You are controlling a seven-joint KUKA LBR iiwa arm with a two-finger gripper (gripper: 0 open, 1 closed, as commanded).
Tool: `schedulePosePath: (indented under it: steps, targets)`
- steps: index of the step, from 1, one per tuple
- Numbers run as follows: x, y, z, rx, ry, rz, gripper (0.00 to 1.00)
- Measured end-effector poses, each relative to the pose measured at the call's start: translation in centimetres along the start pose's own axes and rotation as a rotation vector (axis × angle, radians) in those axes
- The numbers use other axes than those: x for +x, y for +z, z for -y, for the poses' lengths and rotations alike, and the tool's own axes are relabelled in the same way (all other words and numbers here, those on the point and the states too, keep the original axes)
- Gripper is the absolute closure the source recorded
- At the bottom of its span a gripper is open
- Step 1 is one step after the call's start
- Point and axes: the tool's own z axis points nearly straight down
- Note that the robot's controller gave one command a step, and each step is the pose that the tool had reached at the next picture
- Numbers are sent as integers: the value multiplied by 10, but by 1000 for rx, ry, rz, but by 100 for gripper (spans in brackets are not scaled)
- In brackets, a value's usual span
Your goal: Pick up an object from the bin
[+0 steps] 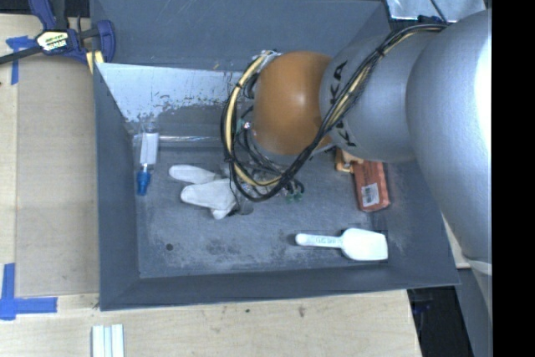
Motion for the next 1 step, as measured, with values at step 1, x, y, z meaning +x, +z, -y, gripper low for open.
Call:
schedulePosePath:
  steps: [1]
  targets:
    - [2,-19,0,0,1,-10,100]
